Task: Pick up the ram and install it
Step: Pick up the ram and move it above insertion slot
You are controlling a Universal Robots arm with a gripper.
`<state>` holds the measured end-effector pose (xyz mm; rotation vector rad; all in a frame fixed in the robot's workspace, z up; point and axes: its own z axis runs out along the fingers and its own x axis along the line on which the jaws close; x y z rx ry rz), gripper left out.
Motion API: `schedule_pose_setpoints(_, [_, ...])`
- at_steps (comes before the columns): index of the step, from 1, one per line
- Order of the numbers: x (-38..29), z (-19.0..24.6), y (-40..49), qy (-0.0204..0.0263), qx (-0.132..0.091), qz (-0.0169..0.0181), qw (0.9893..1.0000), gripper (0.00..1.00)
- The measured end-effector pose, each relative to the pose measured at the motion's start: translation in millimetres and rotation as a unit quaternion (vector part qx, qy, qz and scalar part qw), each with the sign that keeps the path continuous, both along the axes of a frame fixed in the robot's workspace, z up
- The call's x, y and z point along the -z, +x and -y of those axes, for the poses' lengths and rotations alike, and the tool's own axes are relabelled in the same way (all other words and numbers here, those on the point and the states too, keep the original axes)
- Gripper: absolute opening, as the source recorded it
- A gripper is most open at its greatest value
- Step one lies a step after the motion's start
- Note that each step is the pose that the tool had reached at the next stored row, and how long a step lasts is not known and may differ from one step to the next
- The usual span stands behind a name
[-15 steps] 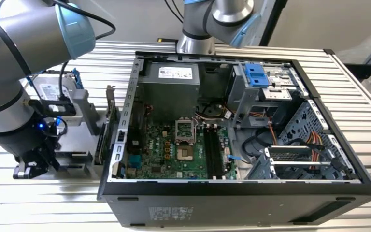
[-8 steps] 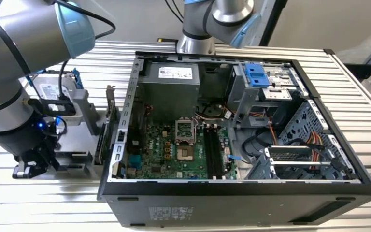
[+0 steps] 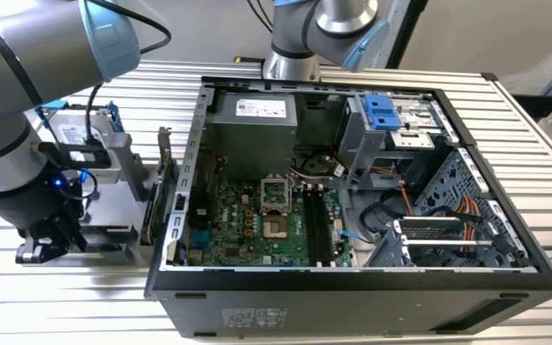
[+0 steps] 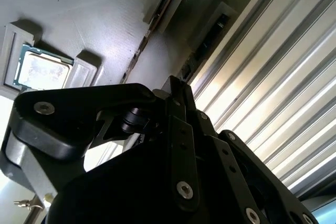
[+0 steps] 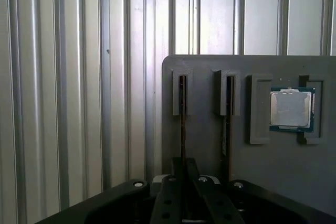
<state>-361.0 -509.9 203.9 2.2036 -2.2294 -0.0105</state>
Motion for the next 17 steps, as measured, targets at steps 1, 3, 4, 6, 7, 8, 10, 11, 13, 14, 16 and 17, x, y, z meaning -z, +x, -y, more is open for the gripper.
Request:
schedule_pose_setpoints(1, [0.0,0.0,0.0,0.0,0.0,0.0,1.0,0.0])
schedule_pose_setpoints(3, [0.0,0.0,0.0,0.0,0.0,0.0001,1.0,0.0])
schedule_pose_setpoints(4, [-0.1,0.0,0.0,0.0,0.0,0.0,1.0,0.0])
schedule_pose_setpoints(6, [-0.2,0.0,0.0,0.0,0.0,0.0,1.0,0.0])
schedule_pose_setpoints(7, [-0.4,0.0,0.0,-0.0001,0.0,-0.0001,1.0,0.0])
schedule_pose_setpoints(8, [-1.2,0.1,-0.1,-0.0002,0.0,-0.0002,1.0,0.0])
schedule_pose_setpoints(10, [-3.4,0.0,-0.1,-0.0001,0.0,-0.0001,1.0,0.0])
schedule_pose_setpoints(11, [-4.7,0.0,-0.1,-0.0001,0.0,-0.0001,1.0,0.0])
schedule_pose_setpoints(13, [-6.3,0.0,0.0,0.0,0.0,0.0,1.0,0.0])
schedule_pose_setpoints(14, [-7.2,0.0,0.0,-0.0001,0.0,-0.0001,1.0,0.0])
schedule_pose_setpoints(16, [-9.0,0.0,0.0,0.0,0.0,0.0,1.0,0.0])
schedule_pose_setpoints(17, [-9.9,0.0,0.0,-0.0001,0.0,-0.0001,1.0,0.0])
